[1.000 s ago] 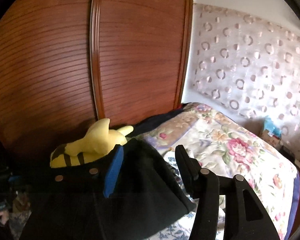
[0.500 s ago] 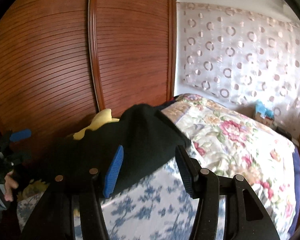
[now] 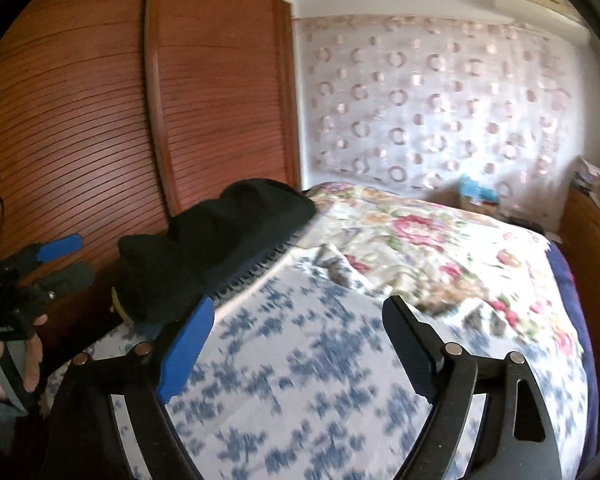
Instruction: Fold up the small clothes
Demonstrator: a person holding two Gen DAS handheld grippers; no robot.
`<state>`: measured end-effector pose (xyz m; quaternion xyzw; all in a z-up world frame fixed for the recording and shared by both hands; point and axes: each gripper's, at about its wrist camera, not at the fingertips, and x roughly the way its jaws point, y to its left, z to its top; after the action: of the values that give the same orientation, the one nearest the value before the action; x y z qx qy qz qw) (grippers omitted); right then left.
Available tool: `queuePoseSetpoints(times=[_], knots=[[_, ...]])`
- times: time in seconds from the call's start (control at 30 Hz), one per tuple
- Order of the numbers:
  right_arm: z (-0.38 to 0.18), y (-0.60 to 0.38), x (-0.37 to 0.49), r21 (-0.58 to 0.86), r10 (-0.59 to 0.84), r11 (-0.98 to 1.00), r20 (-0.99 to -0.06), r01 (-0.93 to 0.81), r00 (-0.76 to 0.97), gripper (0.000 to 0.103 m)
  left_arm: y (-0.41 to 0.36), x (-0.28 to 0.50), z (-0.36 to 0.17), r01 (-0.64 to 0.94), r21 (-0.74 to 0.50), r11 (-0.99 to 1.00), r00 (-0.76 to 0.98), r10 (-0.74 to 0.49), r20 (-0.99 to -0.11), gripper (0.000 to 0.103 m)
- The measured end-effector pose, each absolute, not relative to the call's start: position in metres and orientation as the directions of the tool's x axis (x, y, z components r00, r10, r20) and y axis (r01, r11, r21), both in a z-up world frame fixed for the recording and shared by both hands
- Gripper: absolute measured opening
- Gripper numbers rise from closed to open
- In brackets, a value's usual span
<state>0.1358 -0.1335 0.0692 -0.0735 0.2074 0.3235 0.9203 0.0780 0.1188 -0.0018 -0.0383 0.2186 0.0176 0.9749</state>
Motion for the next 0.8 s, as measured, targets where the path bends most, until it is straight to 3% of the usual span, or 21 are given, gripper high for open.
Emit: queuePoseSetpoints(times=[0.43,0.8], knots=[[0.091,-0.195,0.019,0.008,0.374,0.918,-0.343,-0.395,0.862,0.087,0.052,0.058,0.017,0.046,-0.044,0.998,0.915,-0.06,-0.4,0.096],[0.103,-0.215,-0.035,0.04,0.315,0.947,-0.3,-0.318,0.9,0.087,0.028,0.053,0.029,0.065,-0.021,0.998,0.915,-0.068,-0.399,0.096]])
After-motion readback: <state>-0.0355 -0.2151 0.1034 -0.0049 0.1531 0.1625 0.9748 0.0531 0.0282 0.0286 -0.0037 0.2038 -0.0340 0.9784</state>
